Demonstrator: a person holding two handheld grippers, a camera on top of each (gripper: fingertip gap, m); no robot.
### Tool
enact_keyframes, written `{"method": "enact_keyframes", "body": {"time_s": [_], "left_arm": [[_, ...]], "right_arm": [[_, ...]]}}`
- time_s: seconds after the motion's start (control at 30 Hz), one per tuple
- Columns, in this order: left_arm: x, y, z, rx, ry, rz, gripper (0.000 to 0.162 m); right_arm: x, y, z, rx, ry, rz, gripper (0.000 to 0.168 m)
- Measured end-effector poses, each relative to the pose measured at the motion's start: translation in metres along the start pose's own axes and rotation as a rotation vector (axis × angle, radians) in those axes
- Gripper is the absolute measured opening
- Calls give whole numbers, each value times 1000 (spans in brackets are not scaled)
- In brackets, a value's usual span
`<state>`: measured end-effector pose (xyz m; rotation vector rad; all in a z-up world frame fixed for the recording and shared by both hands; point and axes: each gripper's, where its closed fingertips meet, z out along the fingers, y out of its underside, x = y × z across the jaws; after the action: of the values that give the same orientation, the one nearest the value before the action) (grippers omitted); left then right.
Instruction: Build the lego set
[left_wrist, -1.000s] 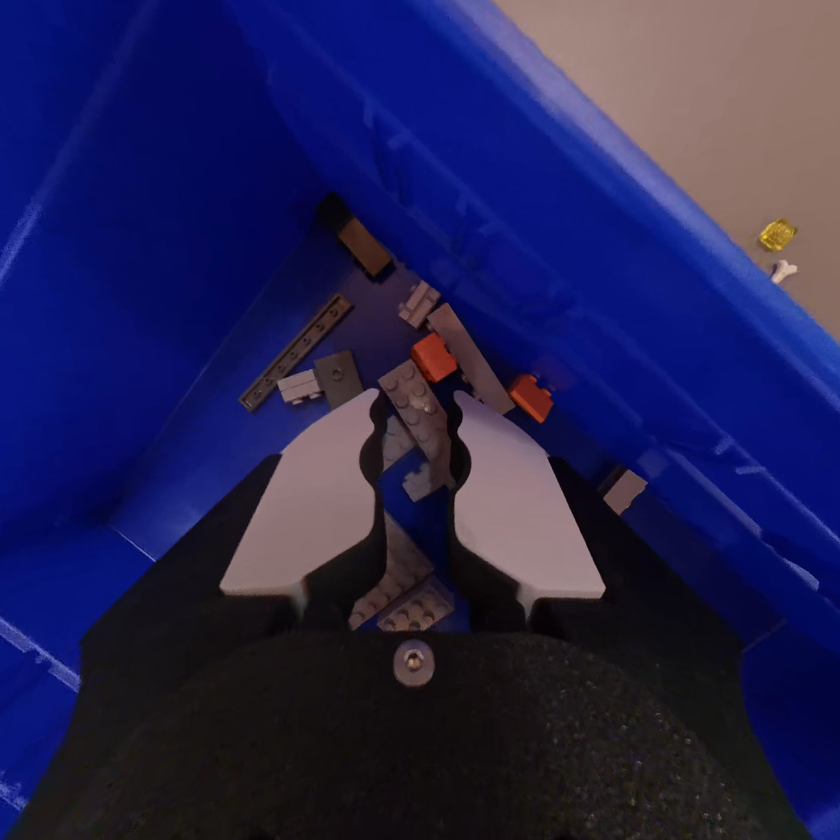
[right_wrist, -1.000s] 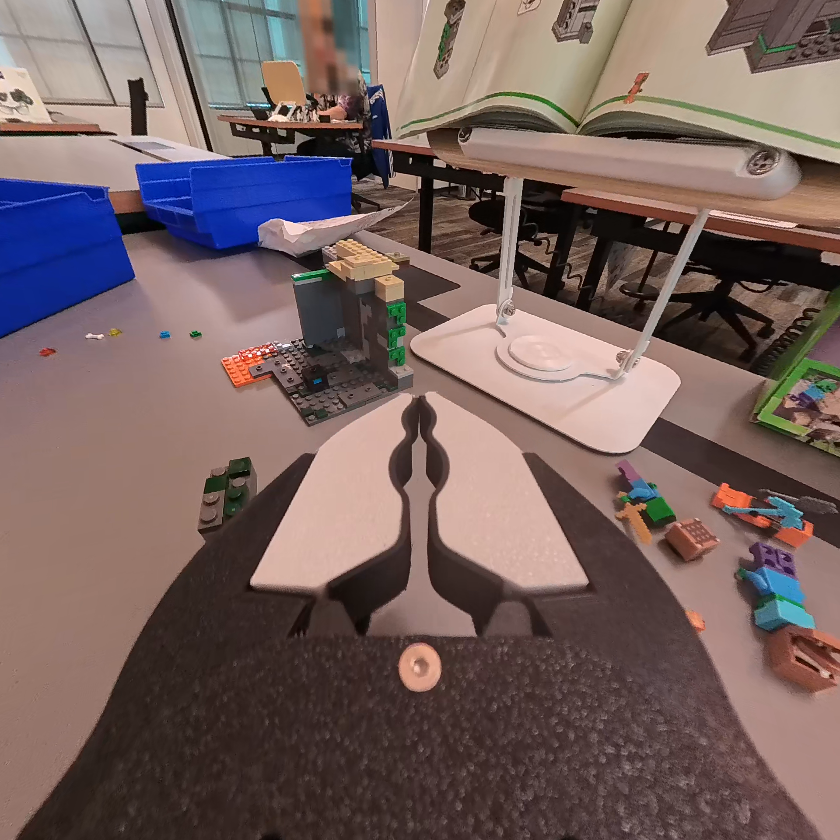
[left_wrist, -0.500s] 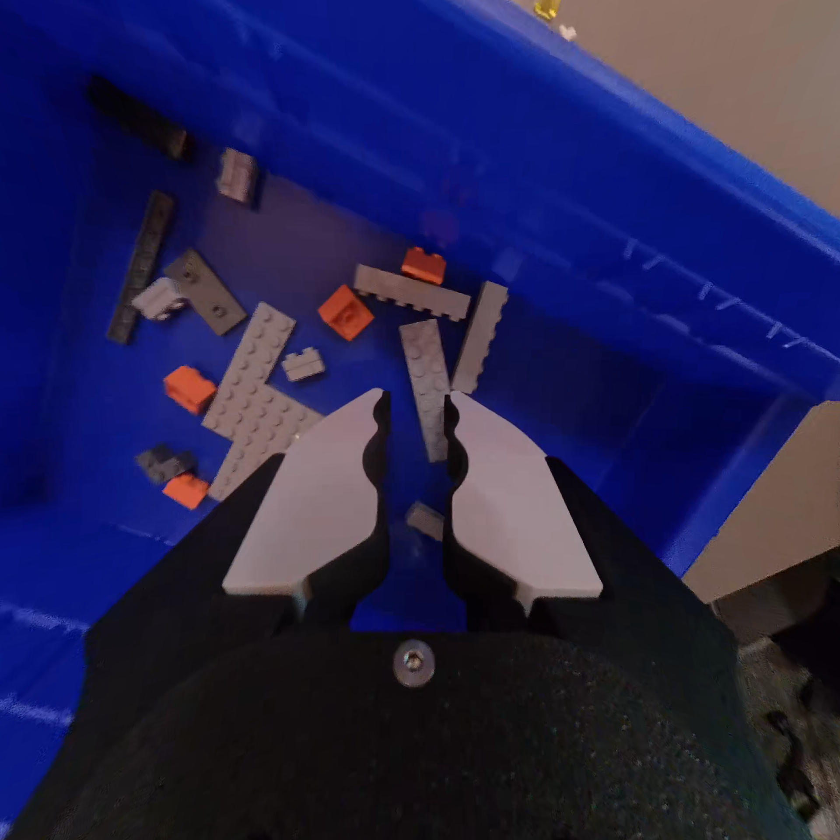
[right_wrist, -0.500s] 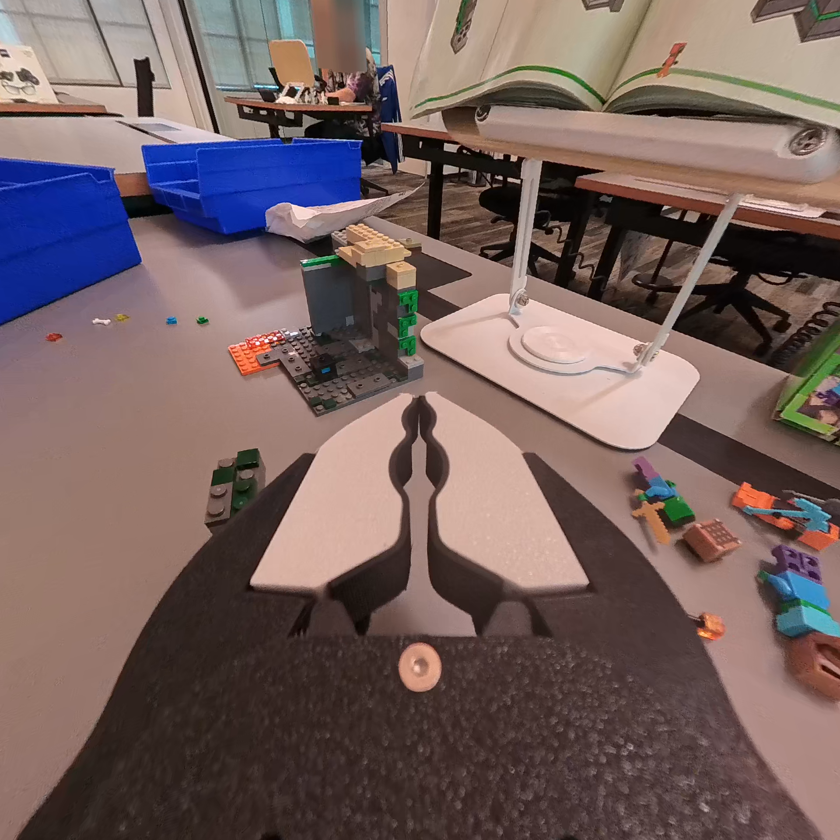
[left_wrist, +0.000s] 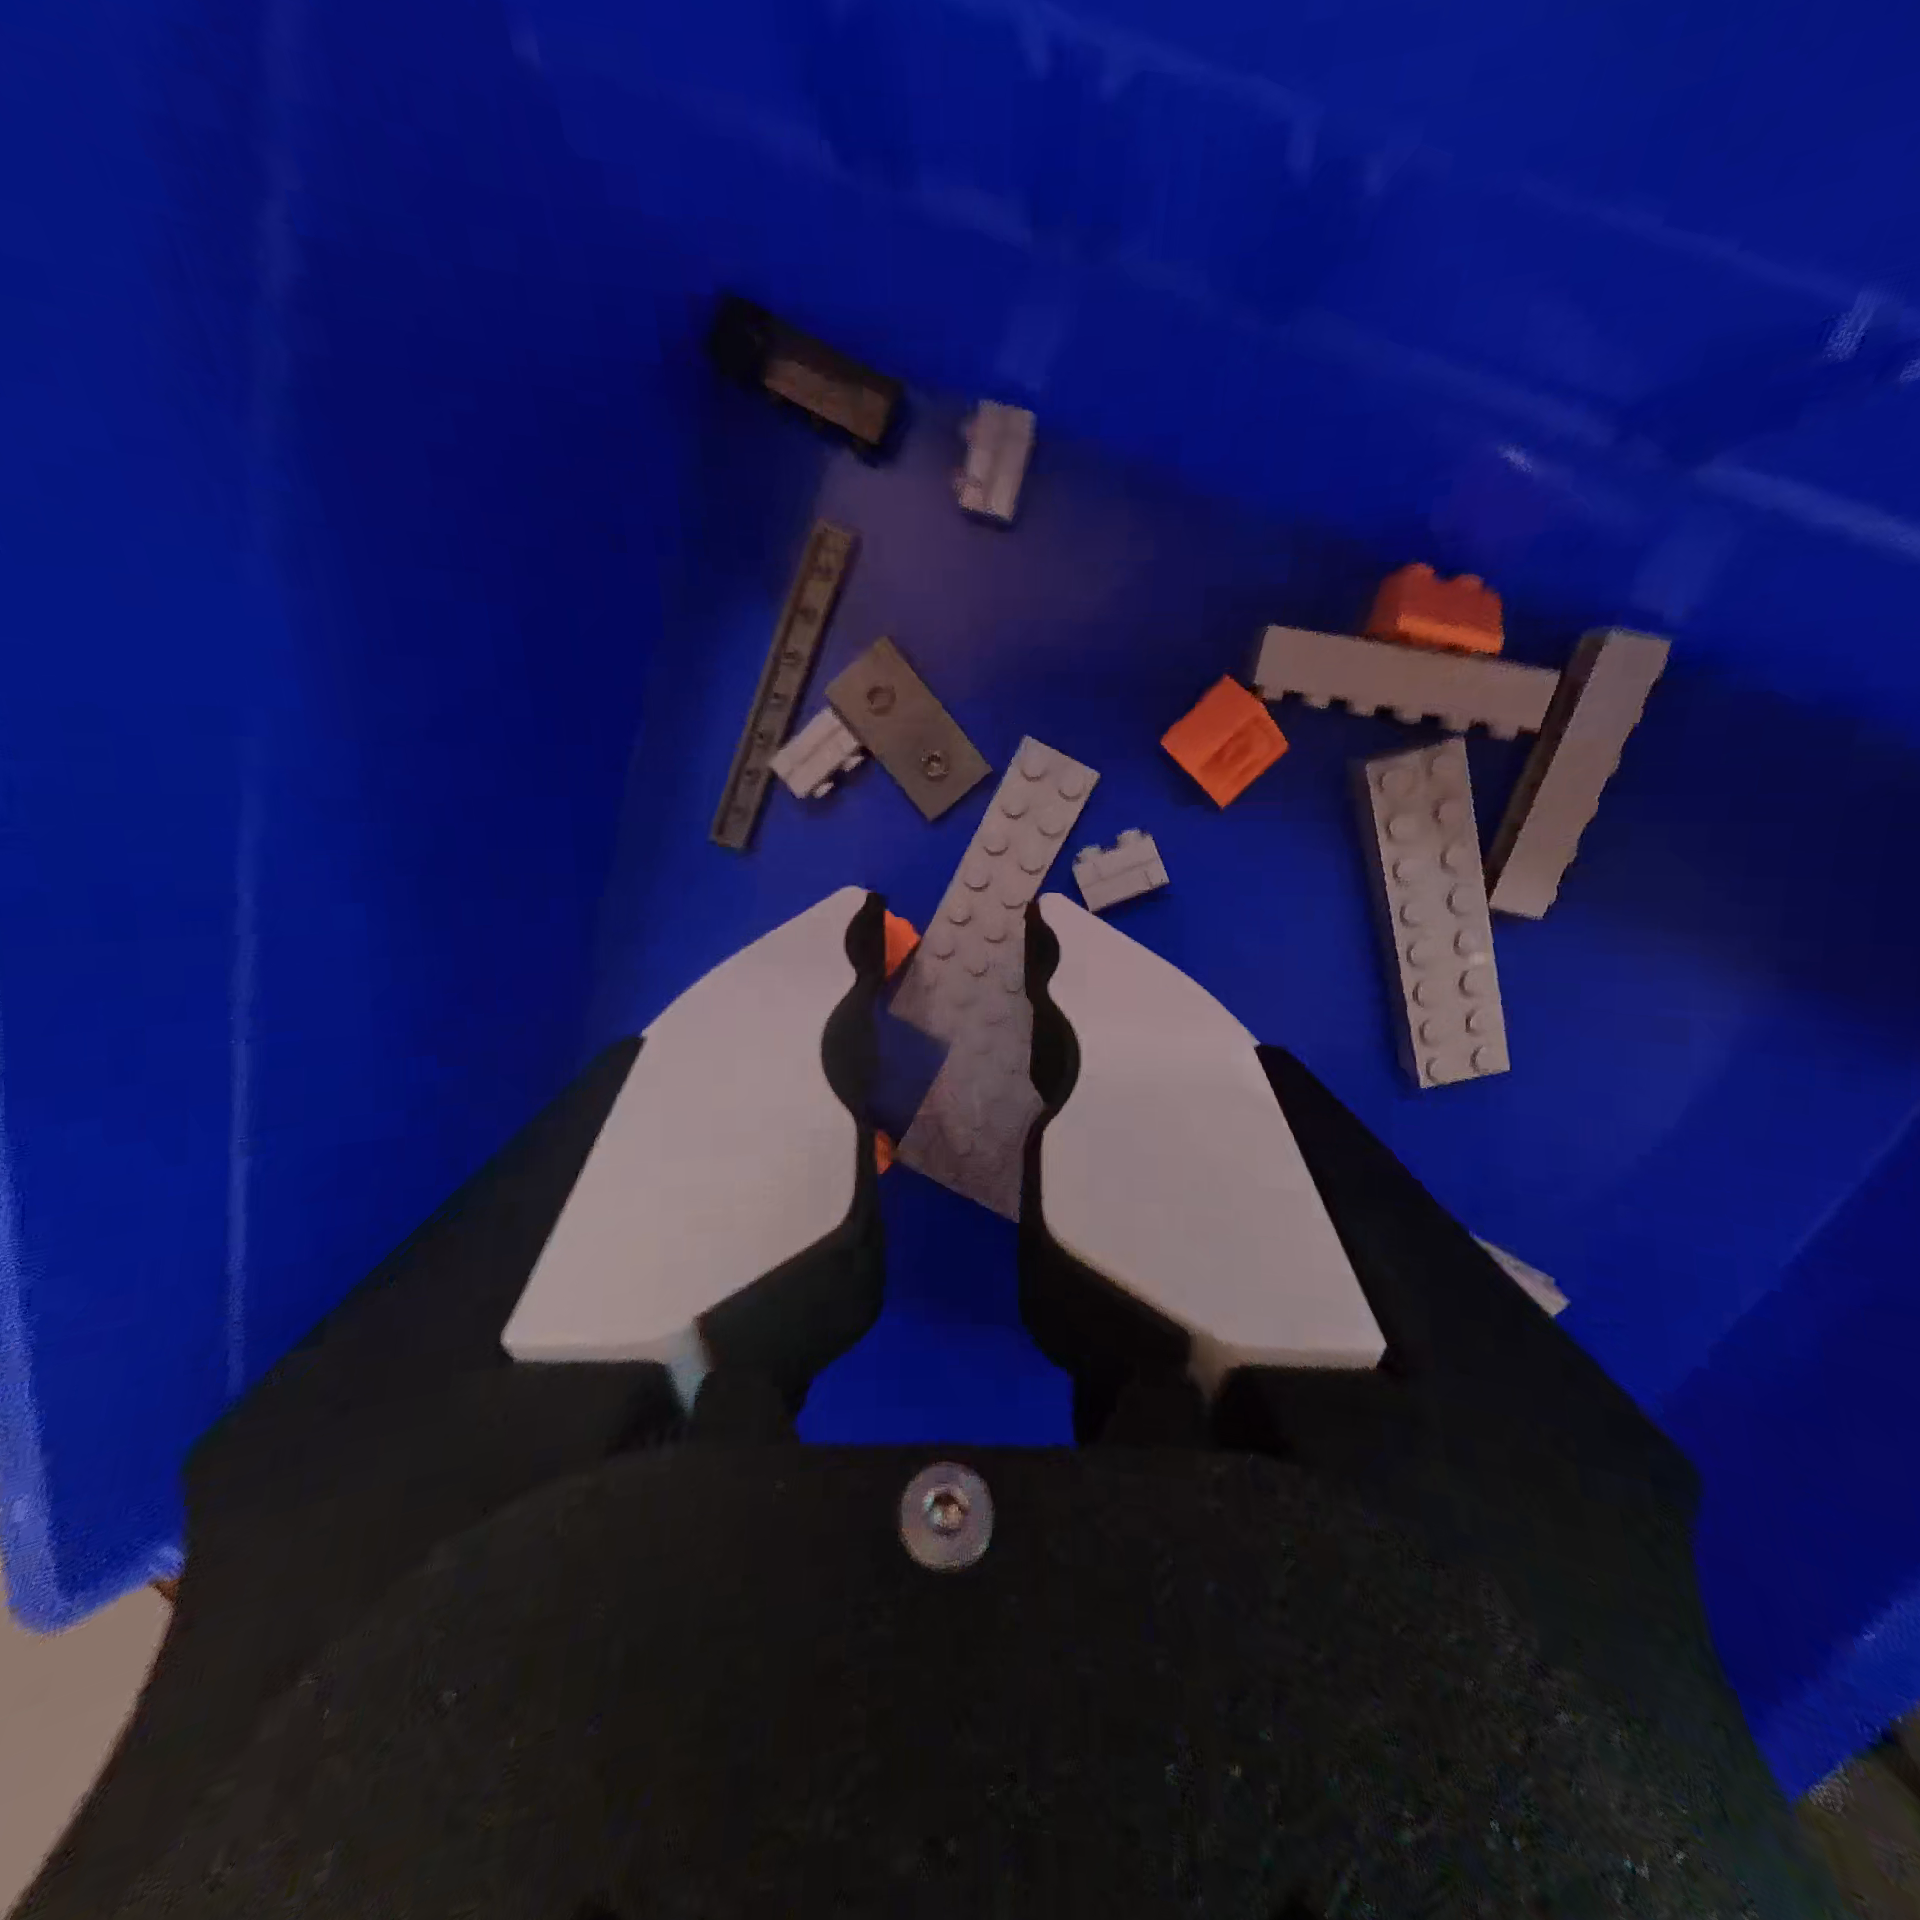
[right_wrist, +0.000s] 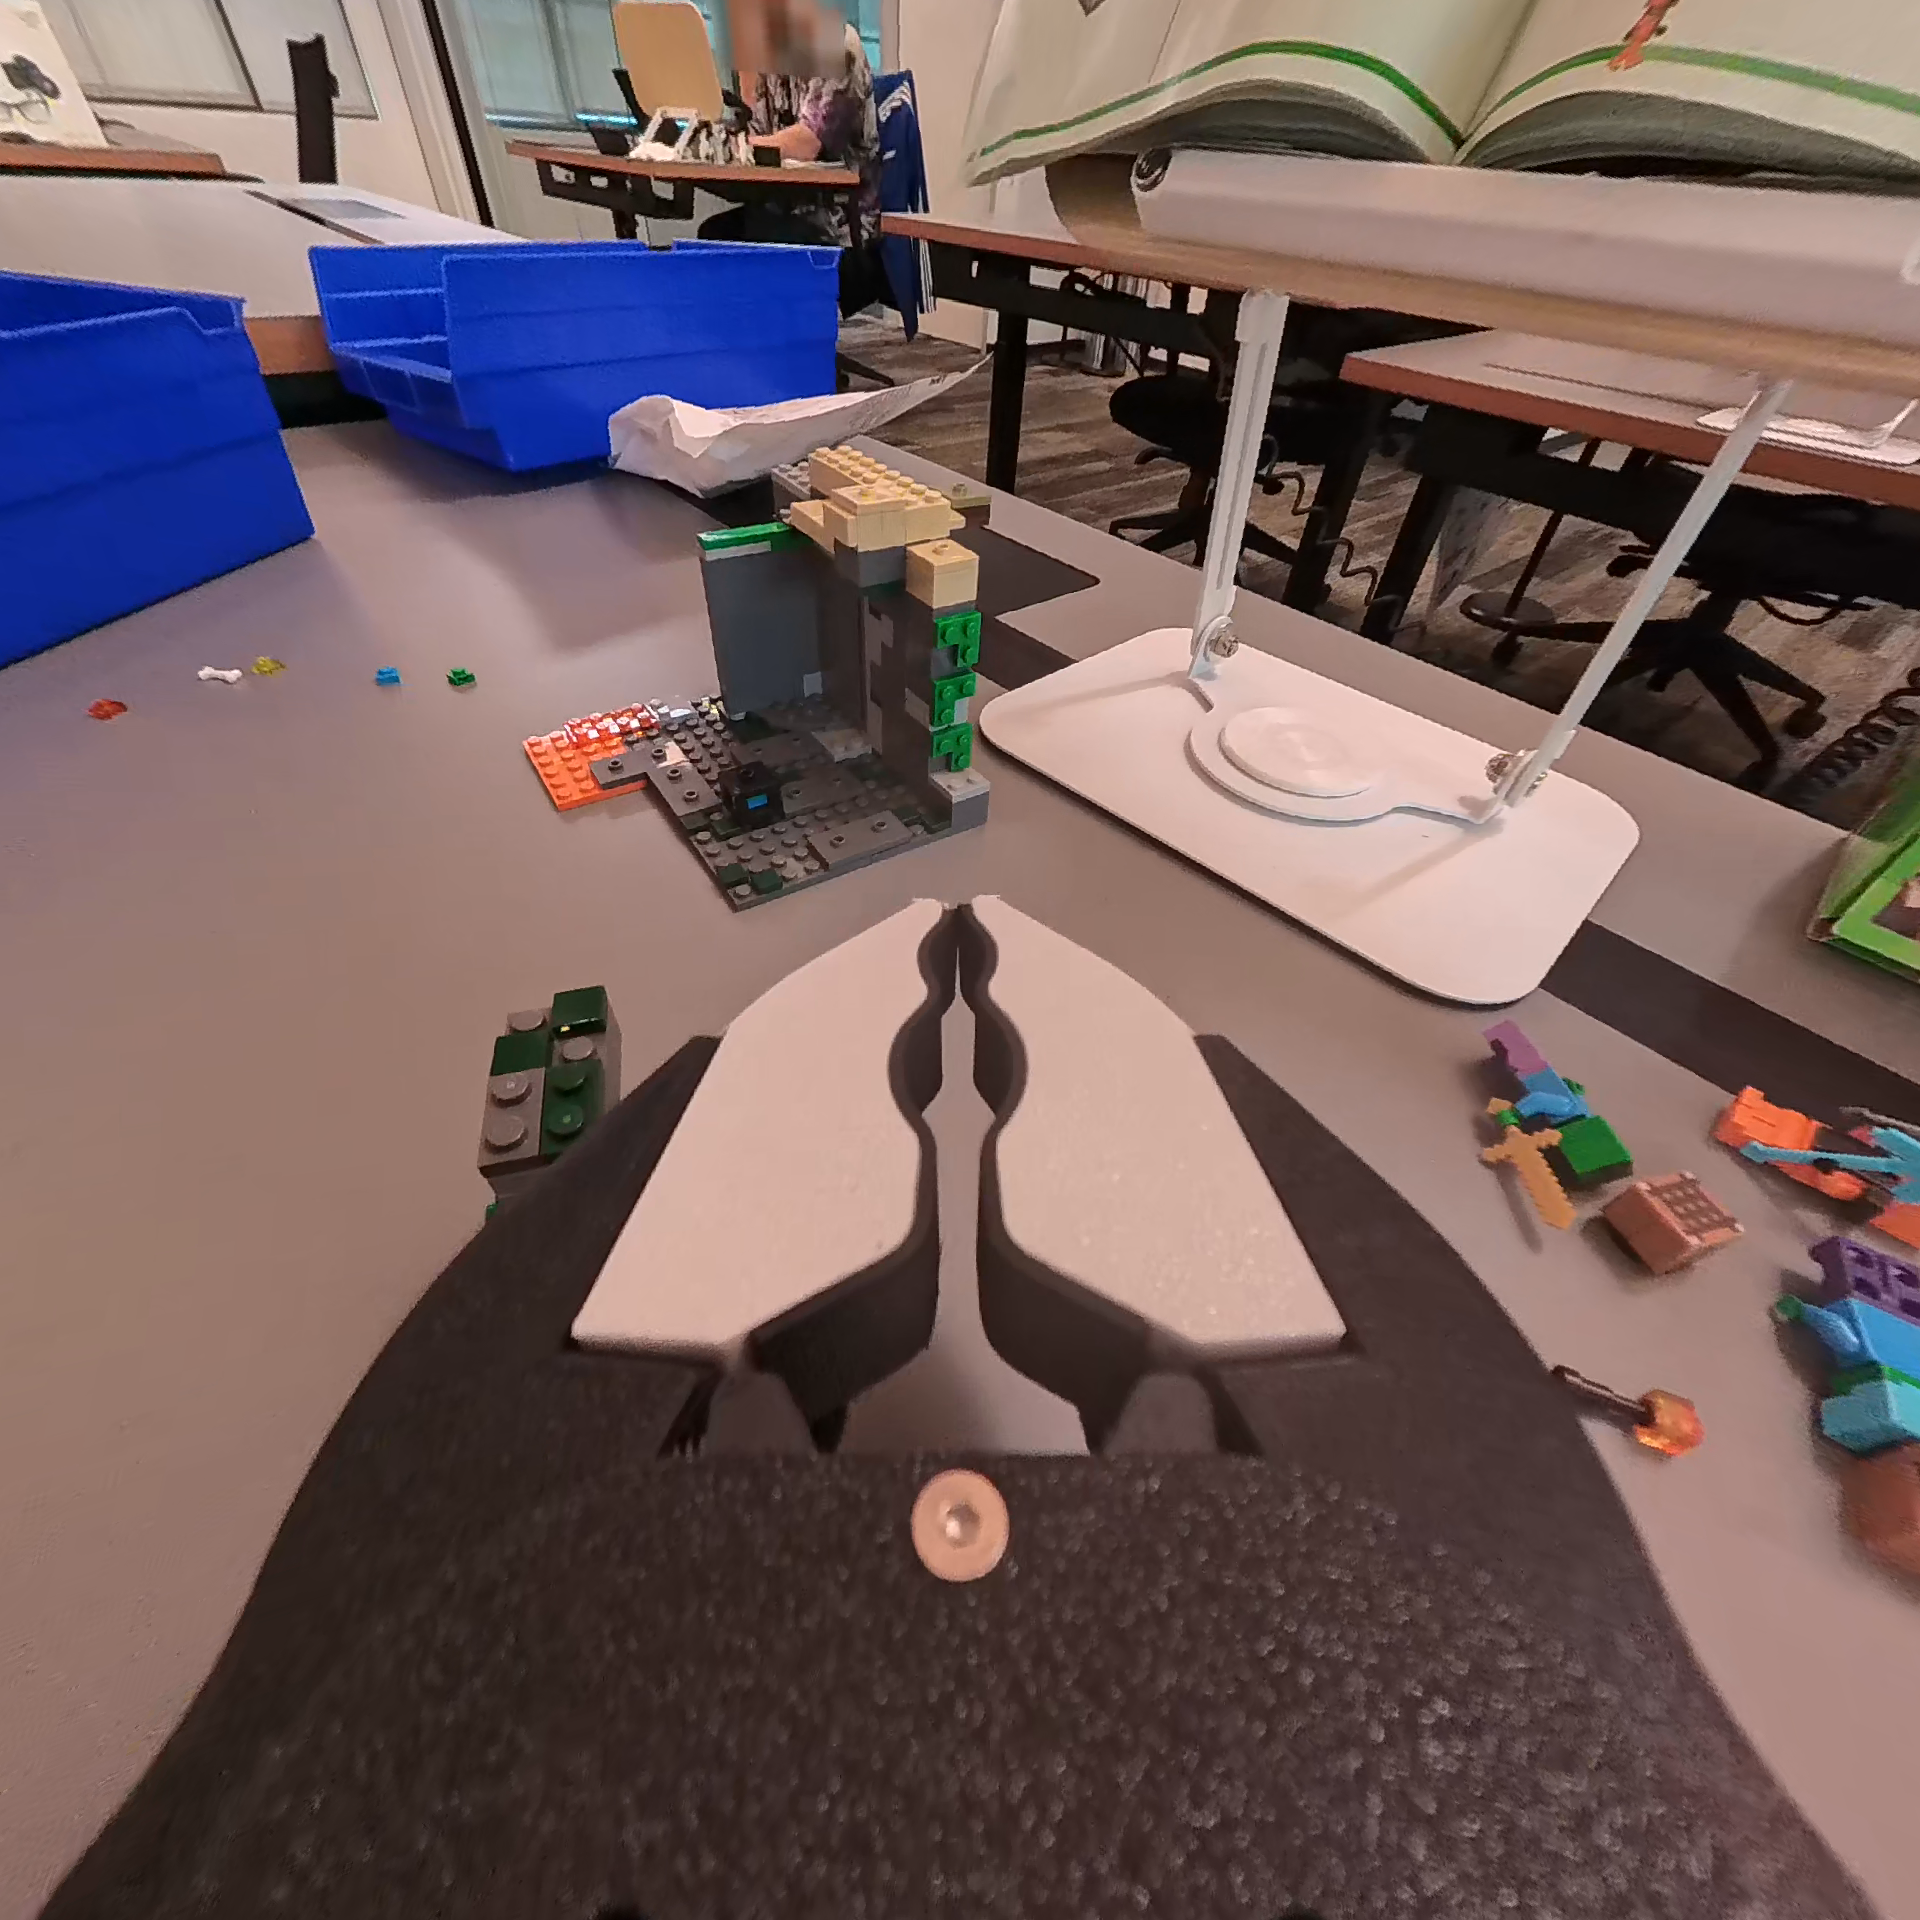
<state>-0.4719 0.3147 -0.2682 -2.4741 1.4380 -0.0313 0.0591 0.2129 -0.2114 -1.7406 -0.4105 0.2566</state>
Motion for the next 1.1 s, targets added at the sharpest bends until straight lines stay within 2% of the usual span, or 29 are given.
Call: {"method": "enact_keyframes", "body": {"time_s": [0.27, 0.57, 0.77, 0.87, 0.97, 1.1], "left_arm": [[3, 7, 18, -135, 60, 122, 28], [10, 6, 19, -115, 173, 126, 18], [7, 9, 17, -125, 130, 146, 17], [7, 6, 1, -95, 93, 148, 16], [10, -9, -34, -53, 29, 181, 16], [26, -64, -89, 52, -127, 256, 16]], "right_arm": [[-2, 5, 2, -23, -7, -14, 0], [-7, 9, 4, -48, -27, -47, 0], [-7, 2, 1, -35, -17, -75, 0], [-6, 0, 0, -26, -15, -76, 0], [-6, -2, -1, -19, -17, -75, 0], [-3, -5, -2, -8, -8, -72, 0]]}}
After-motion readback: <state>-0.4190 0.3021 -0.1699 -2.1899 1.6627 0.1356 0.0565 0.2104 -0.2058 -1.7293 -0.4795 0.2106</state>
